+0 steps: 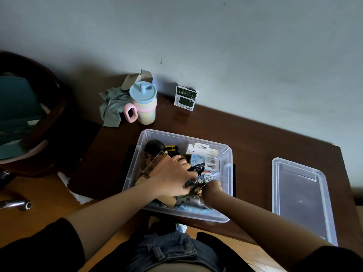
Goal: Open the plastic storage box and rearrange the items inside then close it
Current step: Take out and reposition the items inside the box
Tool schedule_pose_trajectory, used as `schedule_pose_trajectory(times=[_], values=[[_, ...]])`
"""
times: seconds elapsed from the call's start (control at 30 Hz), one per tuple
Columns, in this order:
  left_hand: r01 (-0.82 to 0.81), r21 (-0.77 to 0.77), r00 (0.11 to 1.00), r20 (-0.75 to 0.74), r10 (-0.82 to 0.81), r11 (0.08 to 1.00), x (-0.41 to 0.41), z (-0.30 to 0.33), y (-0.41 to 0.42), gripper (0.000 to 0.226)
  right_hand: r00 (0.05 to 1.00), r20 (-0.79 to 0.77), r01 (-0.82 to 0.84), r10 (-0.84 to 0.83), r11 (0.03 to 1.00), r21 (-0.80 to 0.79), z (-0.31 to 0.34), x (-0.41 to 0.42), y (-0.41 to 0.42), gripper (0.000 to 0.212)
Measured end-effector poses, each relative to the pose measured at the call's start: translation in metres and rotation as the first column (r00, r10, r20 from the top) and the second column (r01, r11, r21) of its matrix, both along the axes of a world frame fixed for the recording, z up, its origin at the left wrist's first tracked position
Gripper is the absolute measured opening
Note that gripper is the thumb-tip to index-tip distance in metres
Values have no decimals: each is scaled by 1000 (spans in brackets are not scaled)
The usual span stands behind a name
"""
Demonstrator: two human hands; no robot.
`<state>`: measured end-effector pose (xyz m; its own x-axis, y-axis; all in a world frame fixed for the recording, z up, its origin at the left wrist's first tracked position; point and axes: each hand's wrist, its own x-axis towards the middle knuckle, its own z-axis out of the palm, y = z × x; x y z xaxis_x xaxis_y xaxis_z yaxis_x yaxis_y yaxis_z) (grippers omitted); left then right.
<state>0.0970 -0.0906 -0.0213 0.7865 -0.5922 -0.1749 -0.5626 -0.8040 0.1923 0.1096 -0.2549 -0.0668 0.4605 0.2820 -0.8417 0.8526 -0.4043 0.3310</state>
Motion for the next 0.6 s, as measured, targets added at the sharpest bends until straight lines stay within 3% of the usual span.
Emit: schedule_pose_trajectory(times=[0.3,0.6], values=[[18,-10,1000,9,-18,1000,-1,-1,0,29,956,-191,247,-223,962,114,20,11,-5,26],[-7,12,1000,-20,7,1000,0,0,-1,33,920,-39,384,-391,872,304,3,1,-9,23]])
